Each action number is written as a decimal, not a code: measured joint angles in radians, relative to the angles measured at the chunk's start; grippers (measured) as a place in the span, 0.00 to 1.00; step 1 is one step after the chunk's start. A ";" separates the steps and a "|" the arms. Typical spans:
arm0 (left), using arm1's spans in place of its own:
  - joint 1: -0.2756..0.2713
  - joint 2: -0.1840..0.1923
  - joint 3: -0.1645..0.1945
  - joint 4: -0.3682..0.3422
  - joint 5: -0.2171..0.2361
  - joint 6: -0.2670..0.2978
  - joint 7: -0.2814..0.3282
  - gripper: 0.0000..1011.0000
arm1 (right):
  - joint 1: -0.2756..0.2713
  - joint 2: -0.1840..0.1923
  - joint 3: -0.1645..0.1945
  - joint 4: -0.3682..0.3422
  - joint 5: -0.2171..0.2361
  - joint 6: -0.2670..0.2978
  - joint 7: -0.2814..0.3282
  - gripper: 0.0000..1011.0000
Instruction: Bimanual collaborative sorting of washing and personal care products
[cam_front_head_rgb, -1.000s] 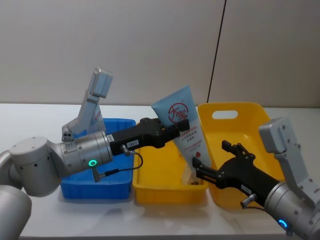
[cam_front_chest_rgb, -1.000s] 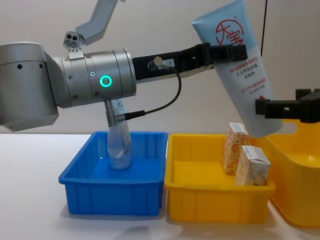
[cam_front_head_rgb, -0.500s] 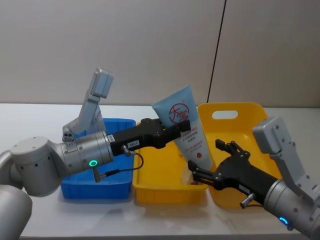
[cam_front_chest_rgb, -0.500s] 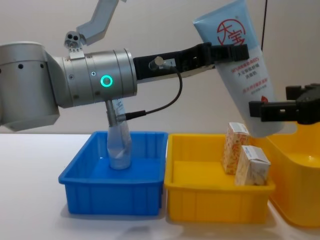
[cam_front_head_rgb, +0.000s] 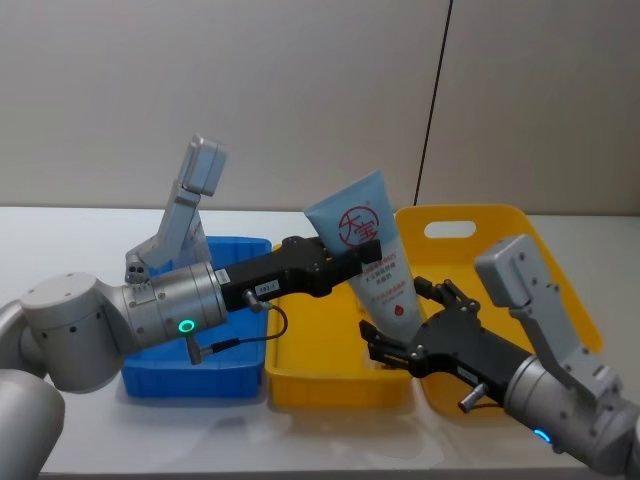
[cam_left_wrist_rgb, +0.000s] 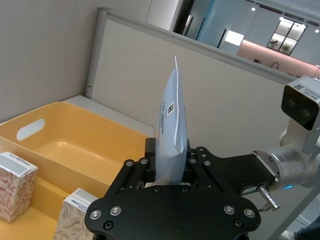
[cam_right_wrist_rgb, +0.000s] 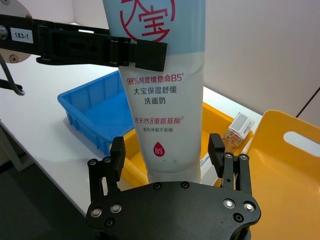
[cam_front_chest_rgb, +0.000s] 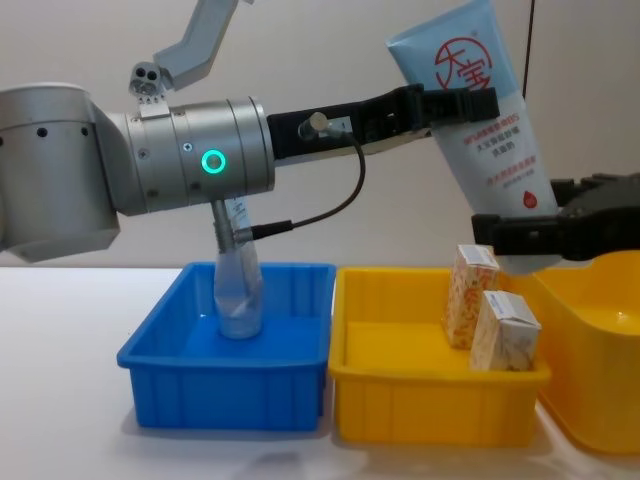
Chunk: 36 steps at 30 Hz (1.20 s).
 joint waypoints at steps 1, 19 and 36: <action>0.000 0.000 0.000 0.000 0.000 0.000 0.000 0.24 | 0.003 -0.002 -0.002 0.004 -0.003 0.000 -0.001 0.99; 0.000 0.000 0.000 0.000 0.000 0.000 -0.001 0.24 | 0.046 -0.067 -0.042 0.072 -0.079 -0.029 -0.056 0.98; 0.000 0.000 0.000 0.000 0.000 0.000 0.000 0.24 | 0.060 -0.094 -0.053 0.097 -0.109 -0.044 -0.083 0.59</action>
